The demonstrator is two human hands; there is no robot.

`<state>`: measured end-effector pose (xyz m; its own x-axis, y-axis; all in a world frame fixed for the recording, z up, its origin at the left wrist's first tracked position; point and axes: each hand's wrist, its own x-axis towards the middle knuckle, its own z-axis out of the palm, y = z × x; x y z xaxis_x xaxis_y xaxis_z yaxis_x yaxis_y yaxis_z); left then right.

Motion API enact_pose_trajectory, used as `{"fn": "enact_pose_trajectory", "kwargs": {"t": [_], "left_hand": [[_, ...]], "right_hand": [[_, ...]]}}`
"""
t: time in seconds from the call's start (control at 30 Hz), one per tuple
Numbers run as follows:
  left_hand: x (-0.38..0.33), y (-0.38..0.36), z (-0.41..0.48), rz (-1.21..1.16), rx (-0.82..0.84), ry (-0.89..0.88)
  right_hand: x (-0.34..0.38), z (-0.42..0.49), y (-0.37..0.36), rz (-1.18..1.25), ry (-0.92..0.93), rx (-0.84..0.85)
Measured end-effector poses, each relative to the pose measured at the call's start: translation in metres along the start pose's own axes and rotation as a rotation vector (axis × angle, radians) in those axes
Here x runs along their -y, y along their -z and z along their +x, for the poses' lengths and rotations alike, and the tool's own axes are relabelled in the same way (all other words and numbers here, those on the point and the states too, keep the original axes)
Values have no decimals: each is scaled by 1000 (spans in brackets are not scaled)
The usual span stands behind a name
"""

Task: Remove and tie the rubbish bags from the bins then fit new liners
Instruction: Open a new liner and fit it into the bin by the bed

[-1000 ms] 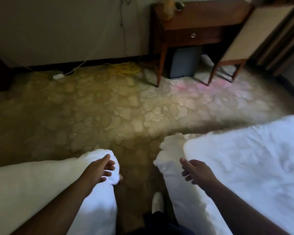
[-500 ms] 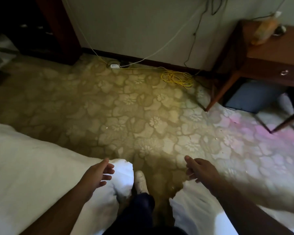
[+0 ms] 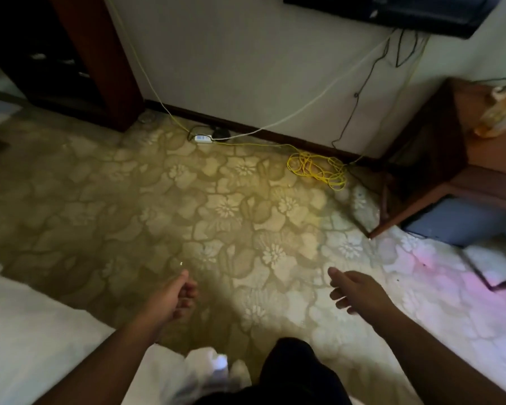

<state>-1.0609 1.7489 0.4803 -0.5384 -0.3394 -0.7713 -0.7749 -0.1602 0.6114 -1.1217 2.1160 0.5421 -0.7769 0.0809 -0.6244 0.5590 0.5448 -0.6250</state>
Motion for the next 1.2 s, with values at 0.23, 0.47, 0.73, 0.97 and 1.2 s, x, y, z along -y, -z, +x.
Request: {"fn": "enact_pose_trajectory", "kwargs": {"t": [0.23, 0.47, 0.73, 0.97, 1.2], "left_hand": [[-82, 14, 71, -91, -65, -22], [-156, 58, 107, -342, -243, 41], [-162, 127, 124, -480, -479, 104], [-178, 210, 186, -639, -550, 195], [-247, 327, 255, -607, -567, 212]], "right_hand": [[100, 116, -19, -91, 26, 96], [238, 234, -76, -281, 145, 334], [376, 297, -184, -503, 267, 570], [491, 325, -313, -677, 375, 690], [601, 350, -421, -672, 403, 665]]}}
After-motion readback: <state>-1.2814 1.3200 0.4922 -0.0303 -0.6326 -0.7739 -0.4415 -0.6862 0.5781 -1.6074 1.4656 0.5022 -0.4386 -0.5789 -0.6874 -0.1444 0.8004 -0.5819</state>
